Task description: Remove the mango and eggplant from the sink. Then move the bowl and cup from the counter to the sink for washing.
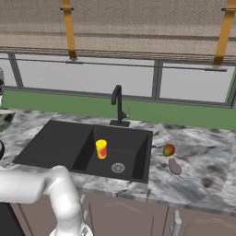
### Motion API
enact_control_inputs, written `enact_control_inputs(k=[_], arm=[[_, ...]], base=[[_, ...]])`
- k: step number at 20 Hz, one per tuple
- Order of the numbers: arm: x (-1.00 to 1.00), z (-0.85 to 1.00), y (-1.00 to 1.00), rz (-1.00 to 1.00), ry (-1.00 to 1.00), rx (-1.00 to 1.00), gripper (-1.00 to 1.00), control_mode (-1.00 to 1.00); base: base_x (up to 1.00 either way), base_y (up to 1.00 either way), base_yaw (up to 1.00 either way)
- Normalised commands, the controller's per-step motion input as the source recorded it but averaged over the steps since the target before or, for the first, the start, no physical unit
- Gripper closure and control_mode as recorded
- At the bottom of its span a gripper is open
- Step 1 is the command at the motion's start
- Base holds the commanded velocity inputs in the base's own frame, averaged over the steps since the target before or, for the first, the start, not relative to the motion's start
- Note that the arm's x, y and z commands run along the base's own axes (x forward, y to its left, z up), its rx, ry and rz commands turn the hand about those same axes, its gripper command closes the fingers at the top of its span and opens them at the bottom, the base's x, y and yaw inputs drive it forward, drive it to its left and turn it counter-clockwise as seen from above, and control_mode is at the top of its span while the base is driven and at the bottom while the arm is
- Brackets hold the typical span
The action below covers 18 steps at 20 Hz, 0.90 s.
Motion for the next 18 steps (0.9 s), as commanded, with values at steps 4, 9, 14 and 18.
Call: enact_control_inputs(k=[4,9,14,18], arm=[[-0.37,0.21,-0.46,-0.03,-0.05,-0.04,1.0,-1.0],[-0.49,0.19,-0.51,0.0,-0.11,-0.04,1.0,-1.0],[-0.39,0.16,-0.53,0.0,-0.02,-0.06,1.0,-1.0],[-0.36,0.12,-0.55,0.0,0.0,-0.01,1.0,-1.0]], base=[[0.0,0.0,0.0],[0.0,0.0,0.0],[0.0,0.0,0.0],[0.0,0.0,0.0]])
